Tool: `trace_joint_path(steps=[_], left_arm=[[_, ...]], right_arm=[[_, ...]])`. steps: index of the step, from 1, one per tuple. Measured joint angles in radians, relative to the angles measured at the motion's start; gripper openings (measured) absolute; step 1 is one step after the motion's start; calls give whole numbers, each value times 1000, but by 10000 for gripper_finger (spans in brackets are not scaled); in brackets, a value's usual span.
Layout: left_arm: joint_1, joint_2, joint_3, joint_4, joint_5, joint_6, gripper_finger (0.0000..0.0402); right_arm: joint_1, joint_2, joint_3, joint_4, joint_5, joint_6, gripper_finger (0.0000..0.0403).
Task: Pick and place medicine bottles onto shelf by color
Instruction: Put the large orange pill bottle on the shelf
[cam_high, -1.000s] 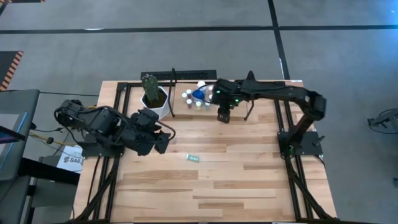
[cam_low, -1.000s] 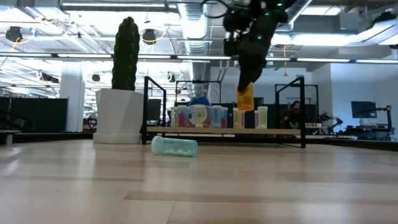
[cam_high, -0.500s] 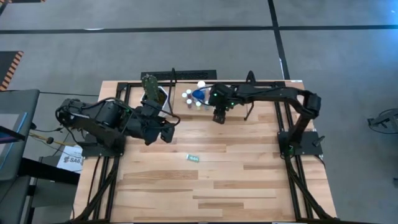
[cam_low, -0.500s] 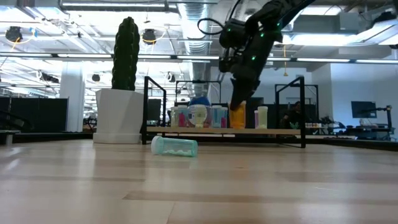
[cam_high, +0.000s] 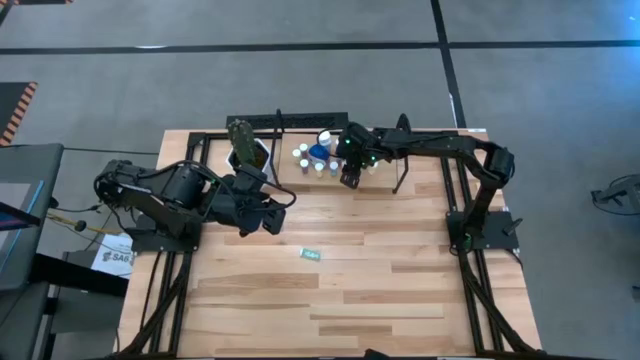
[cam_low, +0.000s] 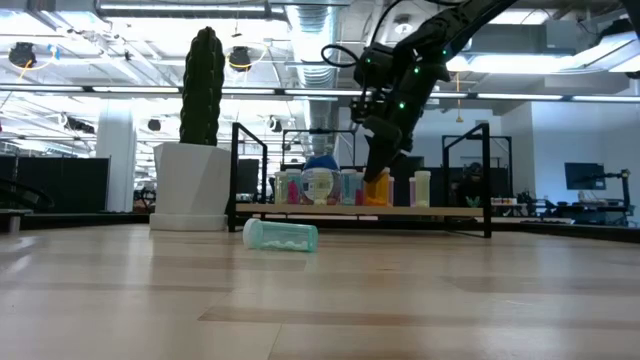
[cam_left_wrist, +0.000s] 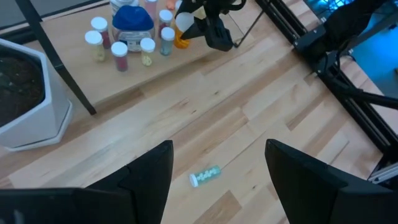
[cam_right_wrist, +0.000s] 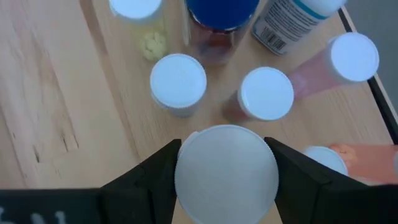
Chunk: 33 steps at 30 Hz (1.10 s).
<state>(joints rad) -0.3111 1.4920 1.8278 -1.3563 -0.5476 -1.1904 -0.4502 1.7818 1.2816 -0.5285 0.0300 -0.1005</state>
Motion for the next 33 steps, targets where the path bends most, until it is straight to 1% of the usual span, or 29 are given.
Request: trace_joint_path(steps=[4, 17, 23, 33], left_arm=[[0, 1, 0, 2, 0, 0, 240], [0, 1, 0, 2, 1, 0, 240], [0, 1, 0, 1, 2, 0, 240], [0, 1, 0, 2, 2, 0, 240]], right_arm=[[-3, 1, 1, -21, -1, 4, 228], [43, 3, 1, -16, -1, 6, 231], [43, 8, -3, -50, -5, 22, 244], [43, 8, -3, -50, -4, 22, 244]])
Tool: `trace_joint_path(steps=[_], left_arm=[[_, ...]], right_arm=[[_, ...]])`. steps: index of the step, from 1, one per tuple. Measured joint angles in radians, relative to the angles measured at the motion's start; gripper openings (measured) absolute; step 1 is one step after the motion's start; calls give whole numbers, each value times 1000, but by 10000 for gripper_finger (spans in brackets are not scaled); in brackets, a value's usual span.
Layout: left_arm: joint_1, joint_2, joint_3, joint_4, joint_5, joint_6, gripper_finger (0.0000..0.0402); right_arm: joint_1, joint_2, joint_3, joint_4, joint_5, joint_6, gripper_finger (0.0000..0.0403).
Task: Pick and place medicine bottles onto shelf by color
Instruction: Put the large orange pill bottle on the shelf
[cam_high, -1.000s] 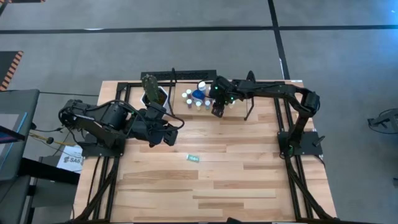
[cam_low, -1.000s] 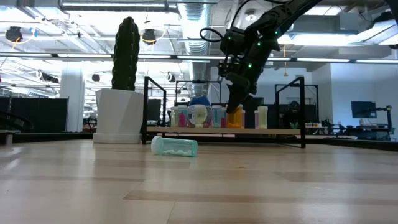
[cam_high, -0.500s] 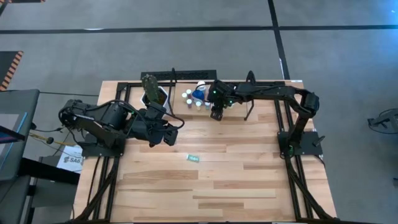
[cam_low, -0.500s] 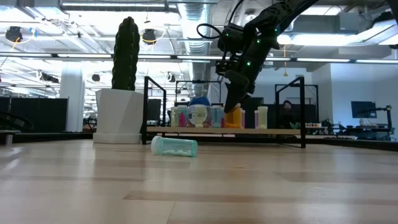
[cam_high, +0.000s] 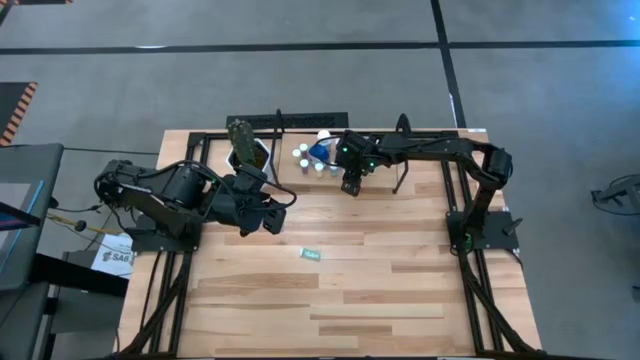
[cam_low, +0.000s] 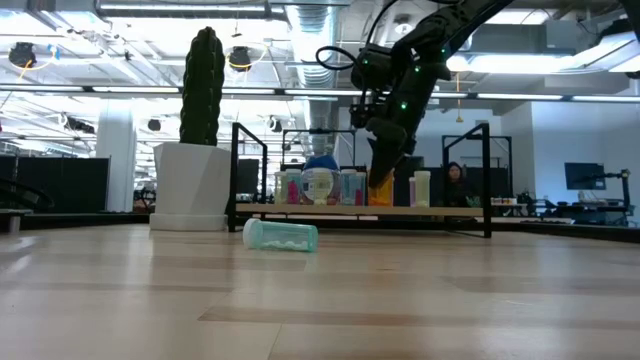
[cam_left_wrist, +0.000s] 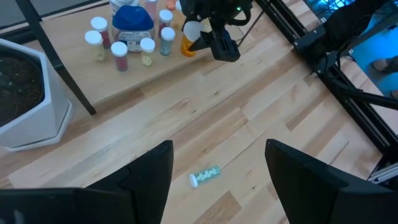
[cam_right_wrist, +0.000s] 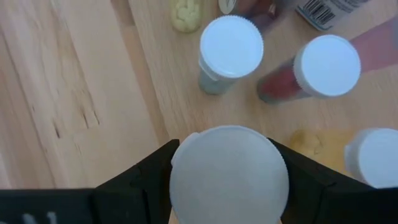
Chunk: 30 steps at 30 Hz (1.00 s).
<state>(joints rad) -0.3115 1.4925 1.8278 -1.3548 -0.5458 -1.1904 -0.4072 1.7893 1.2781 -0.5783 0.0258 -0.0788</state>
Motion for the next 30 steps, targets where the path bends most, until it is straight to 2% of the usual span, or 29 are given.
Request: trace_joint_path(steps=[9, 30], left_arm=[[0, 0, 0, 0, 0, 0, 240], [0, 0, 0, 4, 1, -2, 240]], right_arm=[[14, -1, 2, 1, 155, -8, 244], [34, -3, 3, 3, 157, -61, 249]])
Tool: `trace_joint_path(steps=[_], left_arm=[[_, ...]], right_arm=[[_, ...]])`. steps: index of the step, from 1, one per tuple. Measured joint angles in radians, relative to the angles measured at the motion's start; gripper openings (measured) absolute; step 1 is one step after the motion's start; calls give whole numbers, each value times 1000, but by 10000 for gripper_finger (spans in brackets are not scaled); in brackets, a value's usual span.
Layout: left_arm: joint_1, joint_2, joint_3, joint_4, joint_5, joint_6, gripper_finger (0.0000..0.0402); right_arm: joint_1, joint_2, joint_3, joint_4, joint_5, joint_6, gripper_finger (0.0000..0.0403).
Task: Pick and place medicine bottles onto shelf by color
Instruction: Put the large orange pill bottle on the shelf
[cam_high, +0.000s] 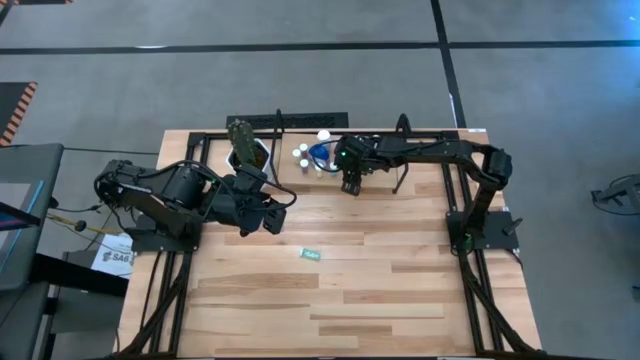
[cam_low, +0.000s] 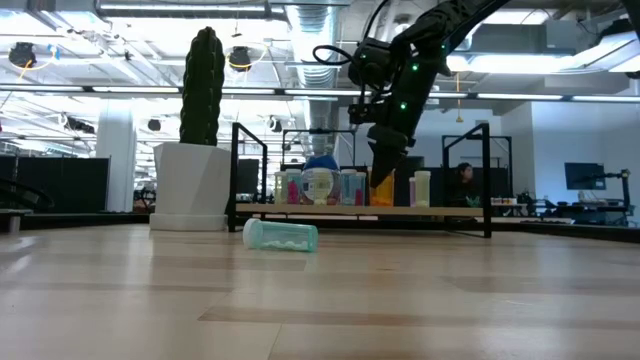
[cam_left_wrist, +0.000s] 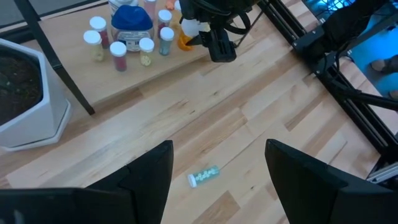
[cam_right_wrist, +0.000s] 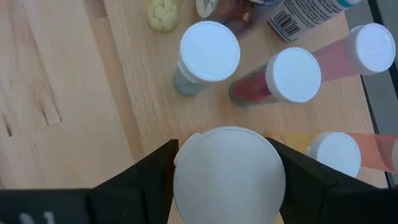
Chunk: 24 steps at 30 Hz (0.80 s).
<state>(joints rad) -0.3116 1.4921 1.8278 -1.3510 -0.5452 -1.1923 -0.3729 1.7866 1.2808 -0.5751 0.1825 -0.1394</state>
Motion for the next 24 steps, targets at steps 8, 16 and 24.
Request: trace_joint_path(steps=[8, 16, 24], left_arm=[[0, 0, 0, 5, 0, -3, 240], [0, 0, 0, 7, 0, -3, 240], [0, 0, 0, 7, 0, -2, 240]], right_arm=[[9, 0, 0, -7, 3, -17, 250], [13, 0, 0, -12, 3, -82, 249], [13, 0, 0, -7, 3, -105, 249]])
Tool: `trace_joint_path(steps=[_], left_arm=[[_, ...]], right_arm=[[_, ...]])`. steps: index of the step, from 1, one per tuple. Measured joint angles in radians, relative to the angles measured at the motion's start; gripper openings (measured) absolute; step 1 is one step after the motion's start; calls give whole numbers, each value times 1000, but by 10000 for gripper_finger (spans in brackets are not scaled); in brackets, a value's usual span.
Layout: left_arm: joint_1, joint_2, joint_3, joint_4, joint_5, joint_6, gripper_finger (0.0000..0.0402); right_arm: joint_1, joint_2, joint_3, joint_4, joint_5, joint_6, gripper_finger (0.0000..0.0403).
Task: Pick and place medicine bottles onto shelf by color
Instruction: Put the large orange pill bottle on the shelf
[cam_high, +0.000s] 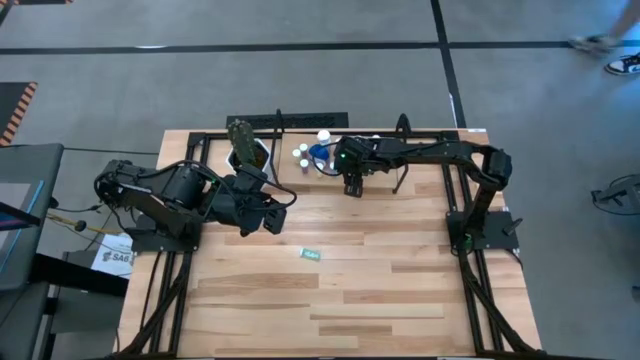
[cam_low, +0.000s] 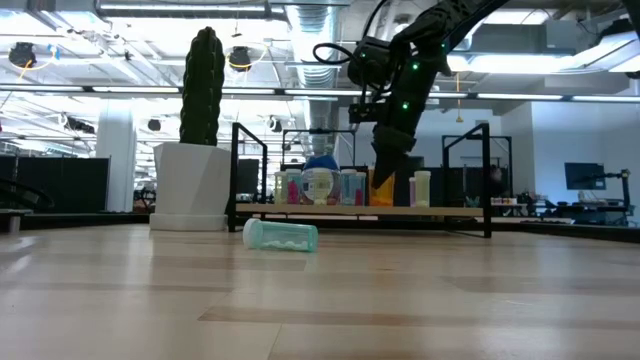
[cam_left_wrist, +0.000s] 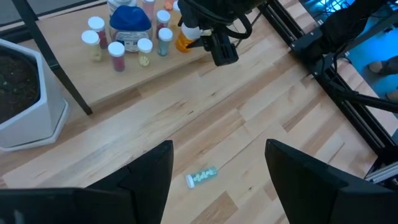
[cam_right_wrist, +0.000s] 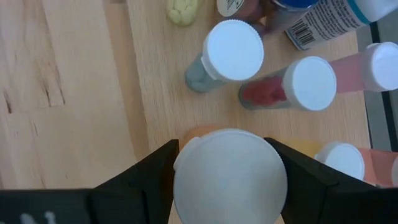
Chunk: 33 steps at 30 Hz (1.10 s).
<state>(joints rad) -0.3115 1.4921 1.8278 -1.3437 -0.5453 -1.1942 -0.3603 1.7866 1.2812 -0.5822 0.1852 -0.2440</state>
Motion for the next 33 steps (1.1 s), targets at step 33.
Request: trace_joint_path(steps=[33], left_arm=[[0, 0, 0, 8, 0, 4, 240]], right_arm=[[31, 0, 0, 38, 0, 41, 252]])
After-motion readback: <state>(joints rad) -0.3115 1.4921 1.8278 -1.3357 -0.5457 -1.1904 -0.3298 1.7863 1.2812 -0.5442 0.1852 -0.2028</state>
